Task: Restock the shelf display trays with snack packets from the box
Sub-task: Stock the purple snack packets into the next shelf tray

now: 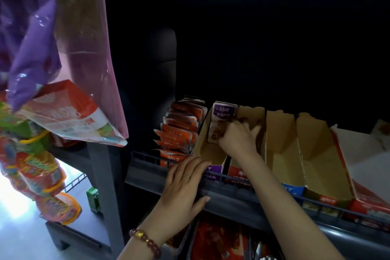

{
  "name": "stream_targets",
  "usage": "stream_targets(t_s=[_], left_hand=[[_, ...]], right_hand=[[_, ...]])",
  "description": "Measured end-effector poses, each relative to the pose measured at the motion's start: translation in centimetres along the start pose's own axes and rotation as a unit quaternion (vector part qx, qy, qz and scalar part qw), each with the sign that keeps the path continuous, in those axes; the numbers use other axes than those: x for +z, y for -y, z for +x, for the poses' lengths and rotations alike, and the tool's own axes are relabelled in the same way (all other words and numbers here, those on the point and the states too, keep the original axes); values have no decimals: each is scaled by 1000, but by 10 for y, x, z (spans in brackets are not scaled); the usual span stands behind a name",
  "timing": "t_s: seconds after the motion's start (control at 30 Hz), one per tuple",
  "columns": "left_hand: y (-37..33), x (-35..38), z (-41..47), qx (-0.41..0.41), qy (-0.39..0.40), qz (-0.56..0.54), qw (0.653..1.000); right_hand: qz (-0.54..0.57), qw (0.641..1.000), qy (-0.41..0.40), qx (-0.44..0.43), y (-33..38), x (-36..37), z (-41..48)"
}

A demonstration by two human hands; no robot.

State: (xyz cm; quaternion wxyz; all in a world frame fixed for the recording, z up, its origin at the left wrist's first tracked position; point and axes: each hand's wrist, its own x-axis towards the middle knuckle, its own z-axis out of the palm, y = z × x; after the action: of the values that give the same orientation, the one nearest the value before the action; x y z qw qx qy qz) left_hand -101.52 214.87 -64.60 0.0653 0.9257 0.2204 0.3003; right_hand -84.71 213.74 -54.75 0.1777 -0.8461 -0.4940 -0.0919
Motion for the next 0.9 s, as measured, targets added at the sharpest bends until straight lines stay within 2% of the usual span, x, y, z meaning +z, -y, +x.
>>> stream_targets(t_s=[0.37,0.5,0.67,0.9], left_hand=[[2,8,-2,1,-37,-9,999],[0,11,-3,1,-40,-7,999],[1,9,-4,6,-41,7,999],[1,9,-4,10,-36,12,999]], right_hand=[[-103,993,59,2,5,2,9],[-151,986,69,31,11,-1,10],[-154,984,73,56,16,-1,9],[-169,982,68,50,20,0,8]])
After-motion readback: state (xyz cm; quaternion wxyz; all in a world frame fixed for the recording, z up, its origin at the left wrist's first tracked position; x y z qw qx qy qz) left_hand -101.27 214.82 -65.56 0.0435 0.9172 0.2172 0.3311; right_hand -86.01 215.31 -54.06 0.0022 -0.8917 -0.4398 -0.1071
